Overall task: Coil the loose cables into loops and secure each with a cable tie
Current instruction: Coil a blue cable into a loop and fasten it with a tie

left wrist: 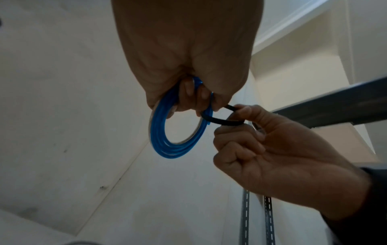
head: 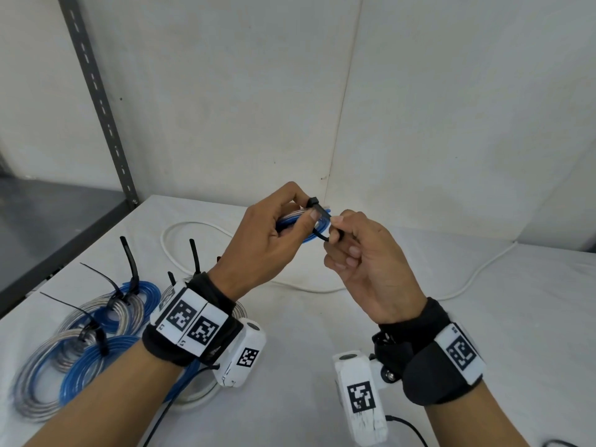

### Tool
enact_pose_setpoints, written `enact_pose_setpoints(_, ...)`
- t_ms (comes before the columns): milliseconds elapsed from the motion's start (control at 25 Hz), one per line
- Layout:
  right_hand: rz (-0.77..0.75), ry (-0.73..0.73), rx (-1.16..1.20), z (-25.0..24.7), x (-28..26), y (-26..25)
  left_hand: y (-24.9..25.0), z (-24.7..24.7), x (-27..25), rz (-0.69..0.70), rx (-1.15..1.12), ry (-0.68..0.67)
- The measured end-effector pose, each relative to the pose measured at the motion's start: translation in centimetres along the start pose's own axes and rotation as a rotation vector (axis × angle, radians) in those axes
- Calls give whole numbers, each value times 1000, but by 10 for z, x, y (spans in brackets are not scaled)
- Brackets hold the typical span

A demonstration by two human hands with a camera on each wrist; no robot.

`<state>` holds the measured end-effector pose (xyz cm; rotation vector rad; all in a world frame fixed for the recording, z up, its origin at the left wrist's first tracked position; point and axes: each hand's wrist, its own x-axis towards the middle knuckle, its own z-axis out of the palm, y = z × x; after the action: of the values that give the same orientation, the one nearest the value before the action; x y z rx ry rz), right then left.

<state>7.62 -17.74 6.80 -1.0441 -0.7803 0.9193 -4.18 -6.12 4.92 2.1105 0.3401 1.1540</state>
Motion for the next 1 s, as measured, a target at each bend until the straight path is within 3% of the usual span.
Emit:
enact_pose_setpoints(160,-152,14,-220,-4,-1,3,0,6,-5,20,17,-59)
enact_pose_setpoints(320,-328,267,-483,-10,5,9,-1,9,-4,-66,-141,-110)
enact_pose_setpoints(360,-317,270,-496,-13,6,9,0,11,-5,-87,-185,-151)
enact_pose_setpoints(520,-183,104,-459,-24,6,-1,1,19,-11,-113,-241,-293)
enact_pose_setpoints(800,-197,386,-298,-37,14,-5,8,24,-14,-128,-257,-376)
enact_pose_setpoints(1000,-235,382,-270,-38,13,1,15,33,-18,-128,-272,-402)
